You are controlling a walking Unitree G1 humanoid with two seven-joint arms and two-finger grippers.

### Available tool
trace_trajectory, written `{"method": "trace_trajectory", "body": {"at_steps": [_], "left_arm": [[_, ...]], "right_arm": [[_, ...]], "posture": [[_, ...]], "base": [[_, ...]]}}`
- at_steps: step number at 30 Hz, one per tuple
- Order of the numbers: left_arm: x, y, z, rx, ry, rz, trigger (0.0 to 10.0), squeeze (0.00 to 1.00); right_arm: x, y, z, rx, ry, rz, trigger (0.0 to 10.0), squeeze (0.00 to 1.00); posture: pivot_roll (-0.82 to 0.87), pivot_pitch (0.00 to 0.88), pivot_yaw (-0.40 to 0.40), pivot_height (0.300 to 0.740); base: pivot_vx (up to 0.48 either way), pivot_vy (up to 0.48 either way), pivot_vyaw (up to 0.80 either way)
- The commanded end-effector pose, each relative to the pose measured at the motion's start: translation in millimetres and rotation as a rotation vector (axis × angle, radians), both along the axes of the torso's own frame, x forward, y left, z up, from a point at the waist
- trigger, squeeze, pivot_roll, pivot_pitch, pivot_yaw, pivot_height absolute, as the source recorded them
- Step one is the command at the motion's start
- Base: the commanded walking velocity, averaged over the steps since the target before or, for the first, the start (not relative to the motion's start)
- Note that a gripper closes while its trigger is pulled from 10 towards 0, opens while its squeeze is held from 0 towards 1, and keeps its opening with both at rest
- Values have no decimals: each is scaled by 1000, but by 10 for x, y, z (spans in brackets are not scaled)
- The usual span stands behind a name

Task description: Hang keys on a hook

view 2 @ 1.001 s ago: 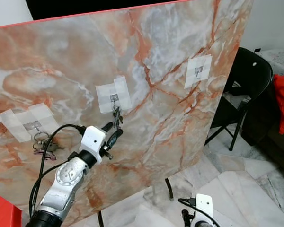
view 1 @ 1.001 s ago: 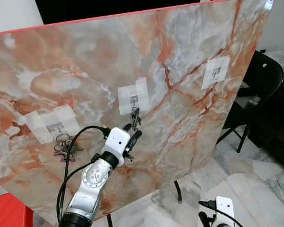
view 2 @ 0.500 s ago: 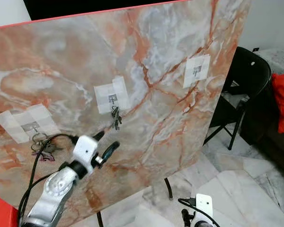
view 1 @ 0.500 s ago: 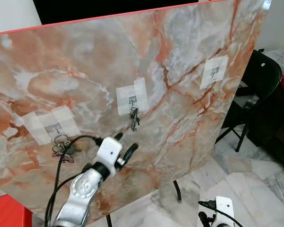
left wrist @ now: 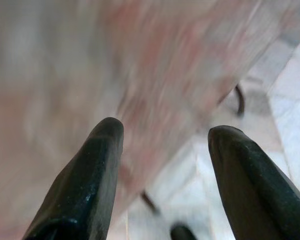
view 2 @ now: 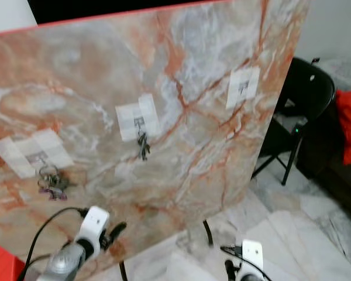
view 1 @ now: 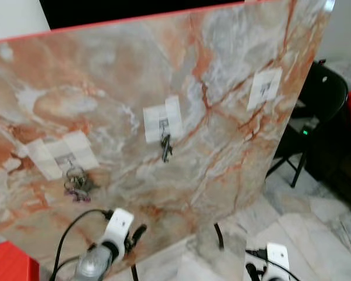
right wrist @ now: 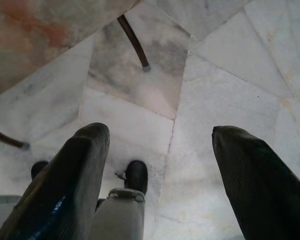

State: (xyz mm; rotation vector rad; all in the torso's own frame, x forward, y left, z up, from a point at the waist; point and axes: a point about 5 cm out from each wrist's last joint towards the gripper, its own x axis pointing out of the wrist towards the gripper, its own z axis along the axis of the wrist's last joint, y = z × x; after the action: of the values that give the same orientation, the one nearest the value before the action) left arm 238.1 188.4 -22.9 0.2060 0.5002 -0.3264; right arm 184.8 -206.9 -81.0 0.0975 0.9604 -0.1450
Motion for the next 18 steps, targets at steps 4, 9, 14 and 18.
{"method": "trace_trajectory", "body": {"at_steps": [4,9,14,18], "left_arm": [[-188,205,-254,45,186,103,10000,0],[-410,299,-437,33,324,246,10000,0],[-478,304,-494,64,370,274,10000,0],[-424,271,-476,49,357,293,10000,0]], "right_arm": [[23,9,9,6,-4,-7,10000,0],[27,10,10,2,-3,-8,10000,0],[25,19,7,13,6,5,10000,0],[23,25,4,16,12,13,10000,0]], "posture": [[48,0,-14,732],[38,0,-12,732],[37,0,-13,732],[30,0,-8,732]], "base": [[0,0,0],[0,0,0],[0,0,0],[0,0,0]]}}
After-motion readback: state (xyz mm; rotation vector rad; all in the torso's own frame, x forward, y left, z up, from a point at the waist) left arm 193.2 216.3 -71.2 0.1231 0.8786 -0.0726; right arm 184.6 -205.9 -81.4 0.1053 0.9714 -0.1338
